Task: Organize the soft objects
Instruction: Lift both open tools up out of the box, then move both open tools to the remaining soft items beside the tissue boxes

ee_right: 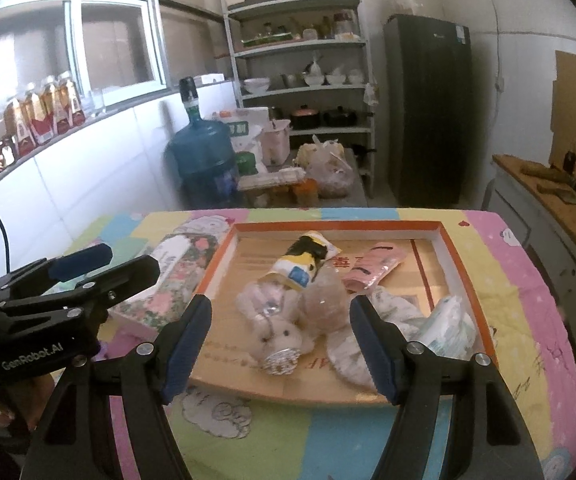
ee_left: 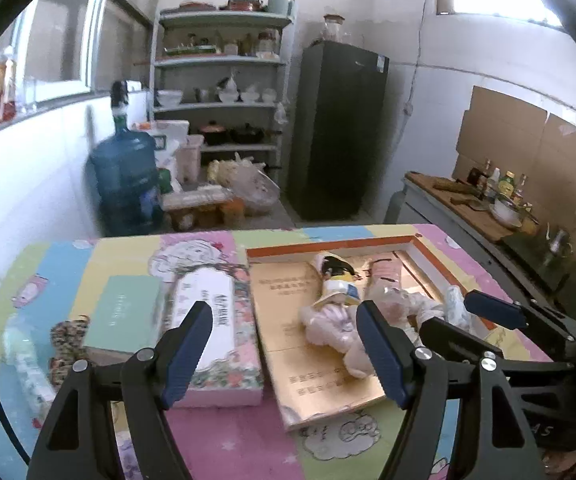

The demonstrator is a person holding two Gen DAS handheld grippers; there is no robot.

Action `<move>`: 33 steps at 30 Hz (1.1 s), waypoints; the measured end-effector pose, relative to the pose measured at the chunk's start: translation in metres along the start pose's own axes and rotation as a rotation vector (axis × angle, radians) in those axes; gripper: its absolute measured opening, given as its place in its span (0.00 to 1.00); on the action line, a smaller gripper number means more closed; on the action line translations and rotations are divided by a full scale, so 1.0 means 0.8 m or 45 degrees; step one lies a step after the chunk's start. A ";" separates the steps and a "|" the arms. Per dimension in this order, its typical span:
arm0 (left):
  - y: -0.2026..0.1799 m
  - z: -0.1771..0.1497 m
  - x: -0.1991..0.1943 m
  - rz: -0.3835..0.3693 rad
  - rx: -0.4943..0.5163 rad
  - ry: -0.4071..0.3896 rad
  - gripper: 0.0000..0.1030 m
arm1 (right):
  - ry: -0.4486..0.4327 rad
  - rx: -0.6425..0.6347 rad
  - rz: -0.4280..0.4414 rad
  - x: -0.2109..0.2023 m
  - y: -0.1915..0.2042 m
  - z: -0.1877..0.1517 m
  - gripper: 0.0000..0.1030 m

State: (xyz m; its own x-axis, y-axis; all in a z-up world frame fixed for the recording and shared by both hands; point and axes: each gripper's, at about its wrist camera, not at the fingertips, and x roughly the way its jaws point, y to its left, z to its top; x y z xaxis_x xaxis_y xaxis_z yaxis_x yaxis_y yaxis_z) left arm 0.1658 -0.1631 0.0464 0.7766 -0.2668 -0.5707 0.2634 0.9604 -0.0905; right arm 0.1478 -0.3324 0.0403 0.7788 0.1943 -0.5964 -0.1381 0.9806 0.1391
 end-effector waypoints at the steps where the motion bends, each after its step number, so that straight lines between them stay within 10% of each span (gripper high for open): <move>1: 0.002 -0.003 -0.006 0.006 0.002 -0.012 0.72 | -0.005 -0.001 0.000 -0.002 0.004 -0.002 0.71; 33: 0.118 -0.072 -0.092 0.191 -0.073 -0.067 0.72 | -0.128 -0.019 0.003 -0.042 0.134 -0.056 0.71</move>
State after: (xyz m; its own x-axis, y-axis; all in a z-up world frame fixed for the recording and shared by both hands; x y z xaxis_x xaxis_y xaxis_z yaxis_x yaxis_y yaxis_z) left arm 0.1003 -0.0485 0.0327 0.8339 -0.1227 -0.5381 0.1104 0.9924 -0.0552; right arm 0.0793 -0.2328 0.0402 0.8359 0.1938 -0.5135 -0.1485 0.9806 0.1283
